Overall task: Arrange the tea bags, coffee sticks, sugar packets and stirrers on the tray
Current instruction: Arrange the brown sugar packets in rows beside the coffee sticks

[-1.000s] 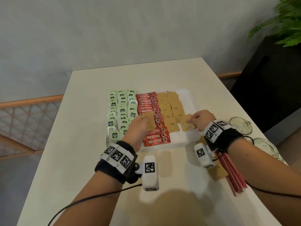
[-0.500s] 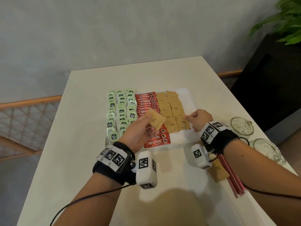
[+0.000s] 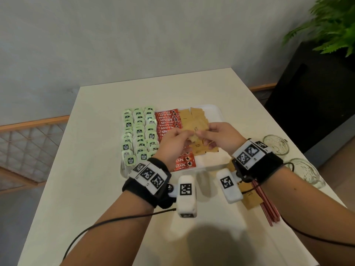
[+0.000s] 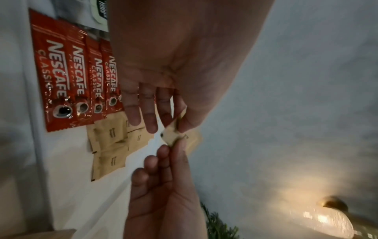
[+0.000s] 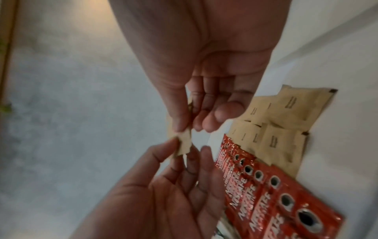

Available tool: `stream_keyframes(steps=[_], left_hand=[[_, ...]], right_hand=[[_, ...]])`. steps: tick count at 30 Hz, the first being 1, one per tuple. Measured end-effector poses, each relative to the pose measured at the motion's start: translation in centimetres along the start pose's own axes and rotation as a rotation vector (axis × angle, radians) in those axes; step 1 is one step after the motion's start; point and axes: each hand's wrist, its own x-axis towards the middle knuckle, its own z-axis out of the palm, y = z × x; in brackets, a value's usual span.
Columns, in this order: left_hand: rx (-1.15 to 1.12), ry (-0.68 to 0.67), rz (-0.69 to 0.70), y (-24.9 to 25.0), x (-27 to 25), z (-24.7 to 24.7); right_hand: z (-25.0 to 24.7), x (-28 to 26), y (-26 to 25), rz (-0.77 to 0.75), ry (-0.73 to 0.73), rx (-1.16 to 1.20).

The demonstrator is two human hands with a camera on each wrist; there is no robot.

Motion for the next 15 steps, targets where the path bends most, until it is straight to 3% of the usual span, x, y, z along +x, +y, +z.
stream_keyframes(steps=[3, 5, 9, 11, 15], left_hand=[[0.237, 0.052, 0.087, -0.1, 0.1, -0.1], [0.382, 0.096, 0.163, -0.4, 0.4, -0.6], [0.776, 0.178, 0.333, -1.4, 1.2, -1.9], [0.999, 0.226, 0.355, -1.9, 1.5, -2.1], [1.234, 0.245, 0.426, -2.6, 1.6, -1.7]], right_hand=[[-1.0, 0.3, -0.1, -0.022, 0.112, 0.093], [-1.6, 0.5, 0.6, -0.003, 0.163, -0.017], [-1.9, 0.7, 2.9, 0.154, 0.025, -0.481], [-1.6, 0.9, 3.6, 0.206, -0.033, -0.54], [-0.7, 1.5, 3.6, 0.211, 0.018, -0.609]])
